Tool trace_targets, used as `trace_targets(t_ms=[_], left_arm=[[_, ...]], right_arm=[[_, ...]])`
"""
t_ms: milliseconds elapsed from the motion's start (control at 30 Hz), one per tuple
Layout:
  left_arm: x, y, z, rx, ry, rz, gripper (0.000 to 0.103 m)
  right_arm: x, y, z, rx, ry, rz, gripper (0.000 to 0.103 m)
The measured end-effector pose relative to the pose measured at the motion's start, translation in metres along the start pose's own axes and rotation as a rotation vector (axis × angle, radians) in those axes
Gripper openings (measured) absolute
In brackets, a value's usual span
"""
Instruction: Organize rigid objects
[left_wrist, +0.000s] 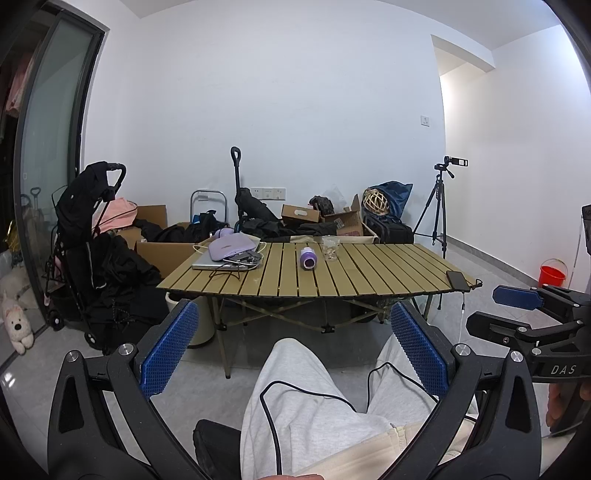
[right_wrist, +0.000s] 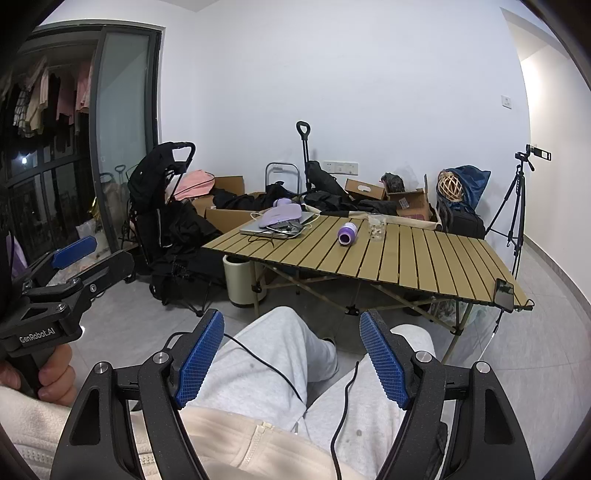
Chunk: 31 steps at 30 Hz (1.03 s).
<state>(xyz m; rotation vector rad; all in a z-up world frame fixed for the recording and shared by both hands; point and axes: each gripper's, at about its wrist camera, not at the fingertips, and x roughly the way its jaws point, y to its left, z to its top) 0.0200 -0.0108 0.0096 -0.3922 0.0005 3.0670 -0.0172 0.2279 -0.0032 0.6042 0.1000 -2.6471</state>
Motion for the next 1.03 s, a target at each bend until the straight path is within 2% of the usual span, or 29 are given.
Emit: trace_targets(t_ms=[1033], left_arm=[[0.0004,-0.0049,-0.0019,-0.016,0.014,-0.010,0.103]], right_arm=[[0.0024,0.0022,-0.0049,0.004,0.003,0.005,0.081]])
